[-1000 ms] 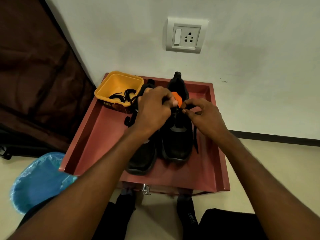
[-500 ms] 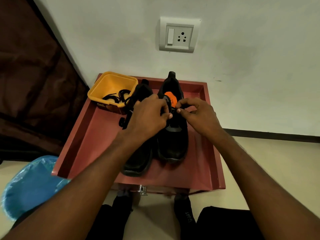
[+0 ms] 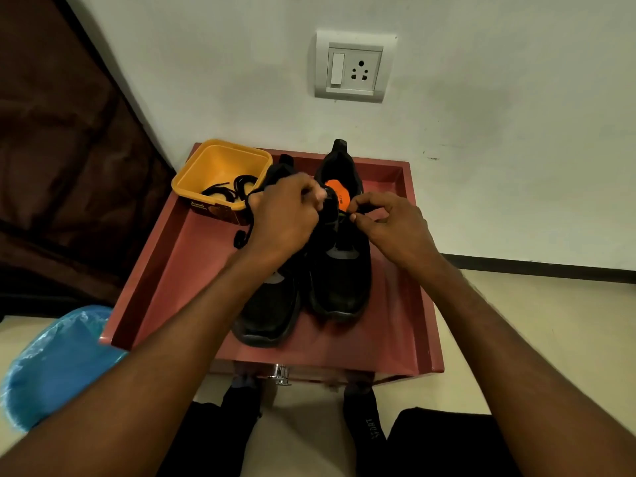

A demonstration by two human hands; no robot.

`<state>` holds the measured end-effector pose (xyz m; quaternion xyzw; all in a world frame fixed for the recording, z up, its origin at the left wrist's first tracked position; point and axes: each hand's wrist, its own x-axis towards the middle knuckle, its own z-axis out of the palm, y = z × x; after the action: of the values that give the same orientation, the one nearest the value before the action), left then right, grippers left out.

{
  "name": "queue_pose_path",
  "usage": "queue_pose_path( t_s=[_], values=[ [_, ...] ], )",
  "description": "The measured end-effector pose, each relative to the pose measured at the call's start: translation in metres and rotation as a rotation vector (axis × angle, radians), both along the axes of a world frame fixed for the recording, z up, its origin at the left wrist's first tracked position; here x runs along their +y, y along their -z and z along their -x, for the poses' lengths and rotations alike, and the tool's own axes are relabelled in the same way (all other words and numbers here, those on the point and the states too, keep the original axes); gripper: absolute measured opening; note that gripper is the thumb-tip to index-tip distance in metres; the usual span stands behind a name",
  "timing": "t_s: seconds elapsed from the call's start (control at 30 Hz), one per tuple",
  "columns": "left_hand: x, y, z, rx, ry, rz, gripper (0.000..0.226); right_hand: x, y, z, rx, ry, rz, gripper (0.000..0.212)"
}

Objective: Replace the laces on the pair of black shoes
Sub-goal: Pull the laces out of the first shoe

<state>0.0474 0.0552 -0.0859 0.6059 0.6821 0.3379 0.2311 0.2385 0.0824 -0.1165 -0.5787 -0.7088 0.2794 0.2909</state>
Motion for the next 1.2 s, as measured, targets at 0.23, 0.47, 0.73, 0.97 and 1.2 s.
queue_pose_path(
  t_s=[0.23,0.47,0.73,0.97,1.2],
  values=[
    [0.001,-0.034,0.033,-0.582,-0.194,-0.017,0.02,-0.001,0.001,0.003,0.013,-0.039,-0.017,0.014],
    [-0.018,-0.033,0.015,0.354,0.034,0.068,0.027,-0.008,-0.005,0.014,-0.225,-0.027,-0.158,0.022],
    [-0.009,-0.006,0.007,0.471,0.407,0.054,0.079,-0.024,-0.007,0.02,-0.24,-0.116,-0.107,0.024],
    [-0.007,0.015,0.003,0.562,0.387,0.107,0.103,-0.03,-0.018,0.025,-0.15,0.001,-0.057,0.017],
    [-0.006,0.016,0.002,0.438,0.414,0.077,0.105,-0.028,-0.022,-0.012,0.001,0.278,-0.098,0.01]
  ],
)
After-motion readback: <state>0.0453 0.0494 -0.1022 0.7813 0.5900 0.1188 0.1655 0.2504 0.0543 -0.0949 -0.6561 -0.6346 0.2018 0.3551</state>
